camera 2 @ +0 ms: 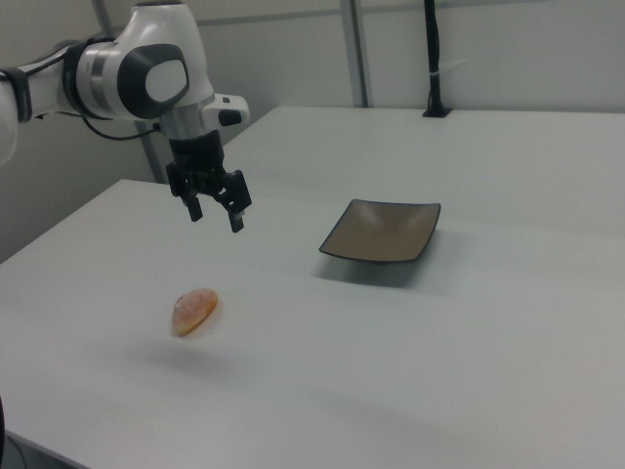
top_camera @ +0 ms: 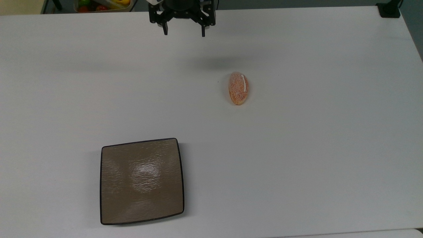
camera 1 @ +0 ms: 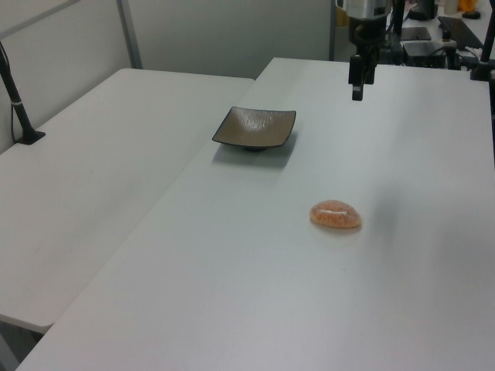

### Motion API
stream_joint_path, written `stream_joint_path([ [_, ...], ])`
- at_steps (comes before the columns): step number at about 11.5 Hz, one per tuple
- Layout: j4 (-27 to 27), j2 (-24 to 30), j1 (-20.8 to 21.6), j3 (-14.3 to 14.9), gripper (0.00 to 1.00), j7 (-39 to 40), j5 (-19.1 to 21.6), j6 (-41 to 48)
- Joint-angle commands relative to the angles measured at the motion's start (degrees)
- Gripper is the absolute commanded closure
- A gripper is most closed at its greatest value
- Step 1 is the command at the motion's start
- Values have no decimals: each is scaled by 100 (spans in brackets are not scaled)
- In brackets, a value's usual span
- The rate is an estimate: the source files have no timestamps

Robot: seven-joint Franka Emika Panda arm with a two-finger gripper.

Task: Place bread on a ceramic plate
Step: 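Move the open gripper over the orange bread roll and lower onto it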

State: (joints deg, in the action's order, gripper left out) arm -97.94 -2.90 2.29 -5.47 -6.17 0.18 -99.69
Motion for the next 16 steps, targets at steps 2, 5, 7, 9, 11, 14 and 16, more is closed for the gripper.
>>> stream_joint_path([
  [2,-112,-245,412,11,0,-542,114,-576],
  [5,-138,-553,518,-348,0,-798,114,-736],
  [7,-164,-816,510,-595,0,-833,114,-788],
  [9,-208,-1158,553,-736,0,-920,44,-1182],
  [11,-217,-1431,659,-771,0,-1079,-114,-1386],
  [14,-278,-1818,729,-929,0,-1386,-535,-1614],
  [16,-340,-1994,738,-1043,0,-1623,-799,-1772],
])
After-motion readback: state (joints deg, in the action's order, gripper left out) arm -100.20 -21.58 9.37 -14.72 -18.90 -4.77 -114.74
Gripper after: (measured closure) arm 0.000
